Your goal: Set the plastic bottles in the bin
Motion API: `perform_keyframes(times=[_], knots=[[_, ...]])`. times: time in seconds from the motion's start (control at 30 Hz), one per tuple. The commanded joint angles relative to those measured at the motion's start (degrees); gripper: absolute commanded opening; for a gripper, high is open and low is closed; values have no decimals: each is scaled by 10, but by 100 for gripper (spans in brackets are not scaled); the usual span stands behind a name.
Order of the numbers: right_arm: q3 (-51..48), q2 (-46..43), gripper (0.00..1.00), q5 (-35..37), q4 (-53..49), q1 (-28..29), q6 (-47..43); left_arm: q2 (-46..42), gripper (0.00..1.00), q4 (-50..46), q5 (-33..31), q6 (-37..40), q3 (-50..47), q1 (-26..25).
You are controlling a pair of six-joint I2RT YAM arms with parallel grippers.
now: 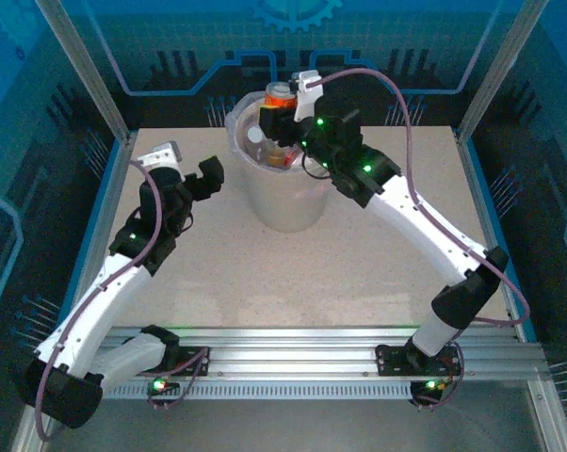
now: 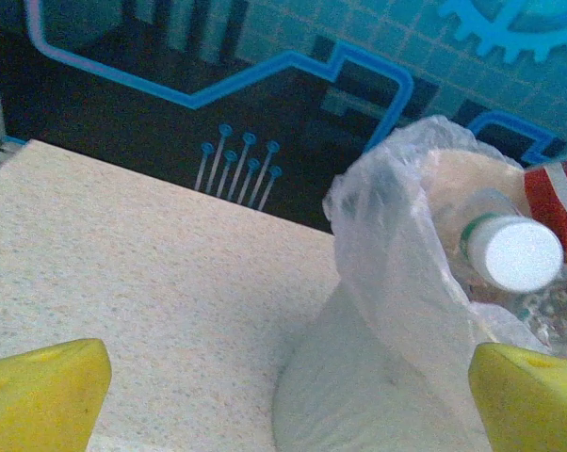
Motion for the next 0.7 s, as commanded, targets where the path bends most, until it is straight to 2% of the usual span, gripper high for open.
perform_keyframes(times=[0.0,0.27,0.67], knots=[[-23,17,20,12,86,-13,57,9,99,31,46,-11,22,3],[-101,17,32,37,160,-15,88,27,99,42,70,-3,33,3],[-152,28,42,61,221,-14,56,44,99,55,87,3,34,3]])
